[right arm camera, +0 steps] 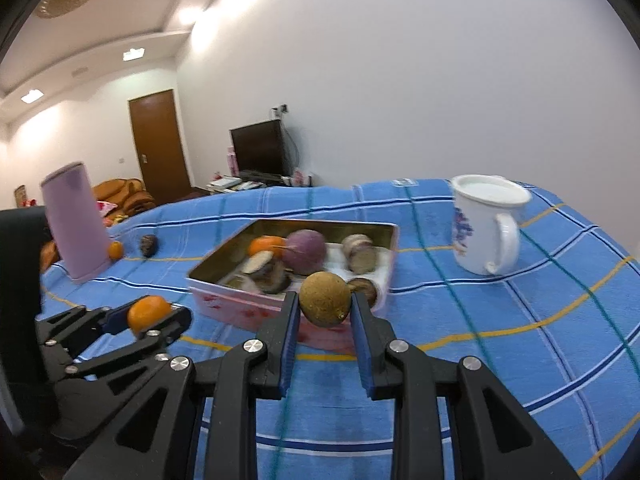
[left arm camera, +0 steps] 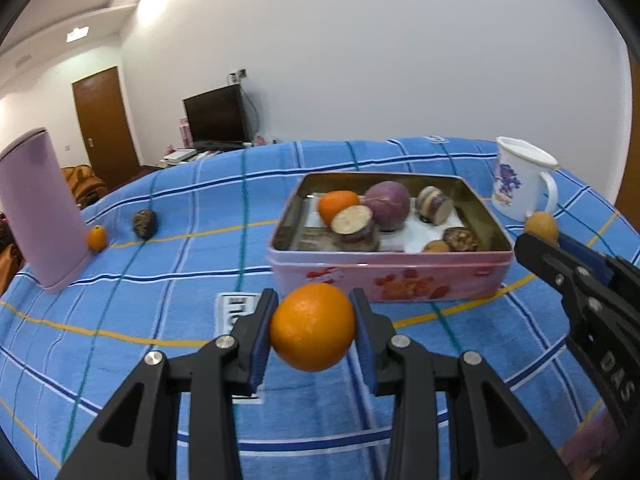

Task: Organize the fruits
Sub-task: 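Carry the orange and tan fruit over the pink tin with both tools, then open both tools to drop the orange and tan fruit into the tin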

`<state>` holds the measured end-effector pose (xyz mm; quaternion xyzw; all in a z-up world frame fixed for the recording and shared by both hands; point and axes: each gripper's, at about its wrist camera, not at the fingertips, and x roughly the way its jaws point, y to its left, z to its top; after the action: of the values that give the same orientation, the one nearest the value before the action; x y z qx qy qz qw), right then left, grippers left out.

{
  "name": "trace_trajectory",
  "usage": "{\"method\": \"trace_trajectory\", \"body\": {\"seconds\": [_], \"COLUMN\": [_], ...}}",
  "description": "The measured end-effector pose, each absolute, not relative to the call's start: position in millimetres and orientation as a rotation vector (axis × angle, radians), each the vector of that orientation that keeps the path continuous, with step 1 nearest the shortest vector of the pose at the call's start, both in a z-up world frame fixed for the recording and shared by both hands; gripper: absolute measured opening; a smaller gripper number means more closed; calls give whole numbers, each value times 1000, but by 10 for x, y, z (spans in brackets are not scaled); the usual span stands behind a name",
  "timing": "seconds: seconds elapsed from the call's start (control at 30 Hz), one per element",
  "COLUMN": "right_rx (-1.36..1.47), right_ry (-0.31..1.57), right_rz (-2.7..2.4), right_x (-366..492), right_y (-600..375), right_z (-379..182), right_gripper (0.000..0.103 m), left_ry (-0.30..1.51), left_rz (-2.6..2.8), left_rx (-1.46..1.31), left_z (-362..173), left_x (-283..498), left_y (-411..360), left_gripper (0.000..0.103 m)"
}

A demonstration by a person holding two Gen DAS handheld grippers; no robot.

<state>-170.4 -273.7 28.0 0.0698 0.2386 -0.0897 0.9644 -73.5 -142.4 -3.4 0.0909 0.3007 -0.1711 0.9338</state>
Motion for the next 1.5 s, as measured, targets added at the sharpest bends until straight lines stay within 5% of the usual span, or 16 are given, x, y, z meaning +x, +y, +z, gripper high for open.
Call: {"method": "trace_trajectory", "body": {"seconds": [0.53, 1.5], "right_rx": [129, 123], "right_ry": [546, 632], "right_rz": [-233, -196], "right_x": [-1196, -488], "right_y": [-3247, -3309], "right_z": [438, 143], "right_gripper": [28, 28], "left_ry": [579, 611], "left_rz": [-463, -408], "left_rx": [158, 201], "left_z": [255, -10], "left_x": [-362, 251], "left_y": [-2014, -2247], "left_gripper": [38, 38]}}
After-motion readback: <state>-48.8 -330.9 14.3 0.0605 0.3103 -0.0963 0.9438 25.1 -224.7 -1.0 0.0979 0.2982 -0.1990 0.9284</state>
